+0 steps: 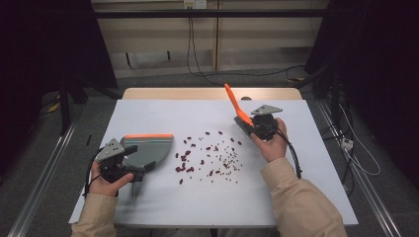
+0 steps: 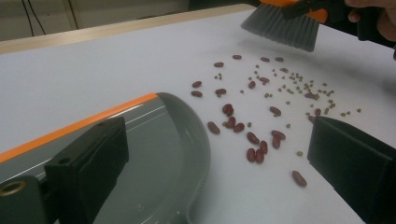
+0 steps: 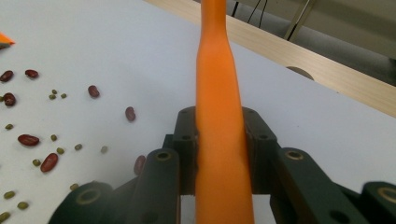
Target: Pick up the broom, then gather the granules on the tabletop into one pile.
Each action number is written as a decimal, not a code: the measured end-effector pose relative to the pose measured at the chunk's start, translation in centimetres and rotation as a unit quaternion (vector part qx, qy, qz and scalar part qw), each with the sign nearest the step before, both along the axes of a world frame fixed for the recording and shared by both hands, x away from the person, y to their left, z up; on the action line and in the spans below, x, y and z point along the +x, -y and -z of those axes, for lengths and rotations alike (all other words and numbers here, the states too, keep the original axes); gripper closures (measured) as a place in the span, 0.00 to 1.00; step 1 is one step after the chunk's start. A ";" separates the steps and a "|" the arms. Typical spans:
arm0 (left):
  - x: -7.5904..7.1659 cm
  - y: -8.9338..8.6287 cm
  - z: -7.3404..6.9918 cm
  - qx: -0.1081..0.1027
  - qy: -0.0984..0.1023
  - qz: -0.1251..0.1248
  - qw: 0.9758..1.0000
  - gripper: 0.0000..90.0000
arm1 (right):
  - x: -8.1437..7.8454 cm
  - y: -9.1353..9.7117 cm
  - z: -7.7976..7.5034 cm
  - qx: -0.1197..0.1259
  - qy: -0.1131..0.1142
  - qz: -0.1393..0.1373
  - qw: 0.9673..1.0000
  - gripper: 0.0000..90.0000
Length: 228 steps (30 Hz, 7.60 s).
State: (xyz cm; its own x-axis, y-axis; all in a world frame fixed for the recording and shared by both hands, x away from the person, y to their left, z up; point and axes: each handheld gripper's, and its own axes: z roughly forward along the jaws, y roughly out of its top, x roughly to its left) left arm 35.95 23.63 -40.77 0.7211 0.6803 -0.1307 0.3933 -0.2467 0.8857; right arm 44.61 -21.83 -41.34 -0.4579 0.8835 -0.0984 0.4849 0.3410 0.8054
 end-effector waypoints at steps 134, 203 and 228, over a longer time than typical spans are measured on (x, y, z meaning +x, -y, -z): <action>-1.1 -1.9 0.4 0.005 -0.003 -0.017 1.000 0.06 | -3.3 -7.1 0.8 -0.053 -0.015 -0.335 0.941 0.79; -1.6 -3.2 0.3 0.002 -0.002 -0.033 0.999 0.06 | -4.1 -10.2 0.6 -0.055 0.027 -0.415 0.908 0.79; -1.5 -3.5 0.4 0.000 -0.002 -0.035 0.999 0.06 | -2.6 -13.2 1.0 -0.065 0.026 -0.439 0.896 0.79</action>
